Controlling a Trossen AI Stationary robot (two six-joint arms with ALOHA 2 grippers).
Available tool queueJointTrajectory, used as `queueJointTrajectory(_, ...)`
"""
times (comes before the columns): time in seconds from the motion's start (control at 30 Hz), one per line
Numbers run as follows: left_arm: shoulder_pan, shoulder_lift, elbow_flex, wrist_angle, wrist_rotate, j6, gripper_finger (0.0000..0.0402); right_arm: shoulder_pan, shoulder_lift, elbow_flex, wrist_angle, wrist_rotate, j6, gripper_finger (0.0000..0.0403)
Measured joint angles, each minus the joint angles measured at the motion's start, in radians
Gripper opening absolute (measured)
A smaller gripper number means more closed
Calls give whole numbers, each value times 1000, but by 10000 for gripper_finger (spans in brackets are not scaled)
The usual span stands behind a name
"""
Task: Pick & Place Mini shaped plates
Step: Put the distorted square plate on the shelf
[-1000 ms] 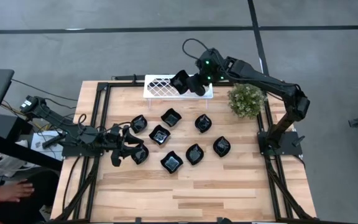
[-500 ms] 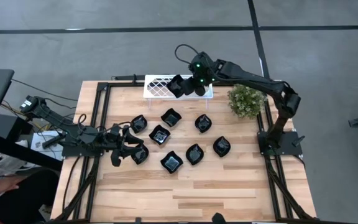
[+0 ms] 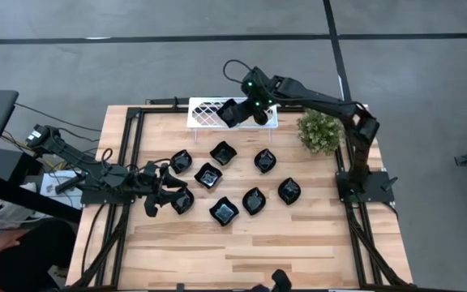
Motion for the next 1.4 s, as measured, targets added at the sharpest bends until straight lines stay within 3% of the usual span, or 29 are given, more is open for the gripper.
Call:
queueJointTrajectory(0.6,0,0,0,0,0,0,205,-35,-2,2,-26,-8,-10,0)
queueJointTrajectory(1.0,0,0,0,0,0,0,205,-35,-2,2,-22,-8,-11,41)
queueJointTrajectory(1.4,0,0,0,0,0,0,205,-34,-2,1,-22,-8,-14,44)
